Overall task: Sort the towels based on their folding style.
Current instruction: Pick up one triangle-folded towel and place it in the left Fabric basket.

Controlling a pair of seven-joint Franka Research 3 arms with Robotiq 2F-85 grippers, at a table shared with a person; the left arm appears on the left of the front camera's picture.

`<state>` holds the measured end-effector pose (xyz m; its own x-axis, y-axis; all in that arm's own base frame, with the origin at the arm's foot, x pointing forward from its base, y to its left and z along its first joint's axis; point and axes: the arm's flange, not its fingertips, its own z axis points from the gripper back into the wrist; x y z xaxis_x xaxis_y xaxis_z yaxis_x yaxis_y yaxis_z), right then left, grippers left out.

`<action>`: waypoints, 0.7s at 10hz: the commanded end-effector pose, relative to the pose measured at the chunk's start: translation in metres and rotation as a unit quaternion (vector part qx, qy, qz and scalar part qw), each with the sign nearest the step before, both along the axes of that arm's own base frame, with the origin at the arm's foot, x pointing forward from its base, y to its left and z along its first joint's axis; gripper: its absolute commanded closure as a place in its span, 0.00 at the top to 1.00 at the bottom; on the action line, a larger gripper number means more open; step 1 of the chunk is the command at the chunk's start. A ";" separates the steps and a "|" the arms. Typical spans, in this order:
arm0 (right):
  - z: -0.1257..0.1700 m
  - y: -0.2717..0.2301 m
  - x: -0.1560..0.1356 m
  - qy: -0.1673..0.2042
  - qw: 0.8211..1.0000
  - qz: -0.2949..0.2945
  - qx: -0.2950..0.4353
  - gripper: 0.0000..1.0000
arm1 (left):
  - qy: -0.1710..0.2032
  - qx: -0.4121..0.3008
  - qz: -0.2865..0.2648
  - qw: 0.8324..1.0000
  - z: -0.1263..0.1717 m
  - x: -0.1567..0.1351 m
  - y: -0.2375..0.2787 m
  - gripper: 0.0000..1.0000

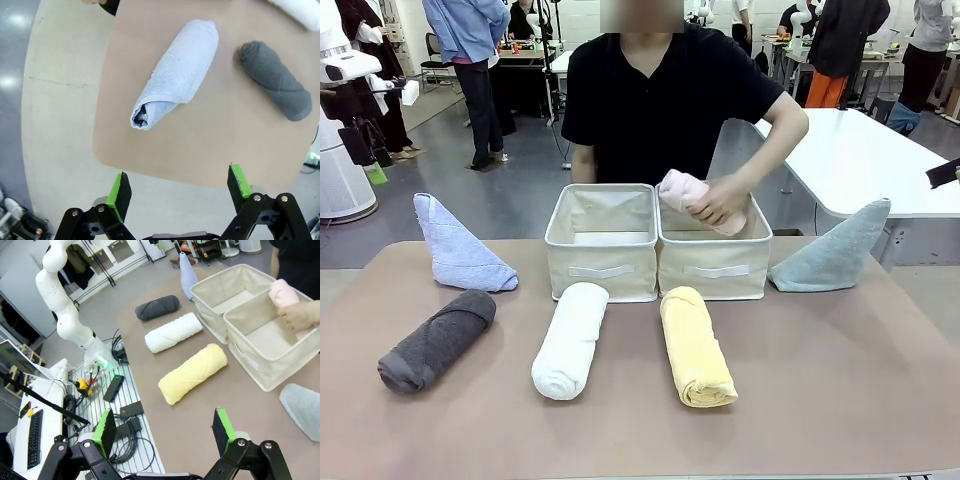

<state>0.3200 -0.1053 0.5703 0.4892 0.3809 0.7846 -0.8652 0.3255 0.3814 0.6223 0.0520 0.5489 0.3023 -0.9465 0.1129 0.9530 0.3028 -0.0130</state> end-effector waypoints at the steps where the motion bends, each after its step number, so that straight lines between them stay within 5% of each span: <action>1: -0.001 0.000 0.001 -0.001 1.000 0.003 0.004 1.00 | -0.032 0.071 -0.088 0.993 -0.006 0.008 -0.013 1.00; 3: -0.001 0.000 0.001 -0.001 1.000 0.003 0.004 1.00 | -0.025 0.108 -0.129 0.985 -0.019 0.019 -0.028 1.00; 7: -0.001 0.000 0.001 -0.001 1.000 0.003 0.004 1.00 | 0.032 0.065 -0.171 0.983 -0.038 0.046 -0.036 1.00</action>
